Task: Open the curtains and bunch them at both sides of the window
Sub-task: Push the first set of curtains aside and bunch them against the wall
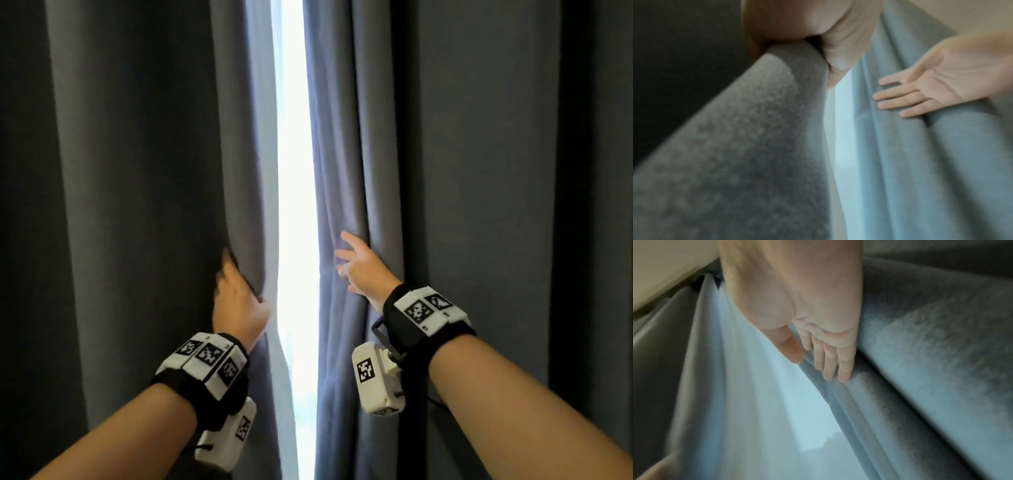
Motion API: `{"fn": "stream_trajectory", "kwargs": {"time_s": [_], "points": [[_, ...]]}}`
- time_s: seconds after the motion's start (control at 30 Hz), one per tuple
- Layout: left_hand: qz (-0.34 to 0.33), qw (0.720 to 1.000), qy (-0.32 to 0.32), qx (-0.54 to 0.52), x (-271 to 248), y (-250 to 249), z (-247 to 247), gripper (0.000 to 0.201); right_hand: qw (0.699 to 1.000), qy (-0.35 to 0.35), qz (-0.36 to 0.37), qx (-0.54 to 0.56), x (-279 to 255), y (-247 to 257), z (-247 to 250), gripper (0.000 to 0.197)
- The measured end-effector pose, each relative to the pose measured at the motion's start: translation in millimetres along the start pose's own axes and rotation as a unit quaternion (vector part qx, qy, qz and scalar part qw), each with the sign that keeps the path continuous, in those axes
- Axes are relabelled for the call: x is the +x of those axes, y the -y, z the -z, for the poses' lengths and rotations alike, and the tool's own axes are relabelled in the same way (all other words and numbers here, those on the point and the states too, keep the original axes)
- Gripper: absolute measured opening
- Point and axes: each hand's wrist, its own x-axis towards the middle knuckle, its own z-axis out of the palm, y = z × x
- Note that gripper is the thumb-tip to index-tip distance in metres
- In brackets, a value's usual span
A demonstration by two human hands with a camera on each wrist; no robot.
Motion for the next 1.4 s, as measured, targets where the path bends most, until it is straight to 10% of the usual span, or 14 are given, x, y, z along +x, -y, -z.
{"fn": "stream_trajectory", "kwargs": {"time_s": [0.2, 0.4, 0.57, 1.17, 1.4], "points": [[0.026, 1.0, -0.01, 0.006, 19, 30, 7, 0.062, 0.975, -0.189, -0.031, -0.112, 8, -18, 71, 0.084], [0.027, 1.0, -0.003, 0.006, 16, 39, 20, 0.051, 0.953, -0.273, 0.004, -0.129, -2, -9, 34, 0.083], [0.021, 1.0, 0.017, -0.015, 7, 39, 47, 0.059, 0.981, -0.14, 0.127, -0.053, -8, 27, -26, 0.075], [-0.045, 0.996, 0.036, 0.073, -20, 61, 187, 0.056, 0.981, 0.165, 0.103, 0.013, 33, 132, -112, 0.129], [0.031, 0.994, 0.099, 0.02, -46, 39, 179, 0.088, 0.951, 0.288, 0.097, 0.063, 11, 156, -141, 0.131]]}}
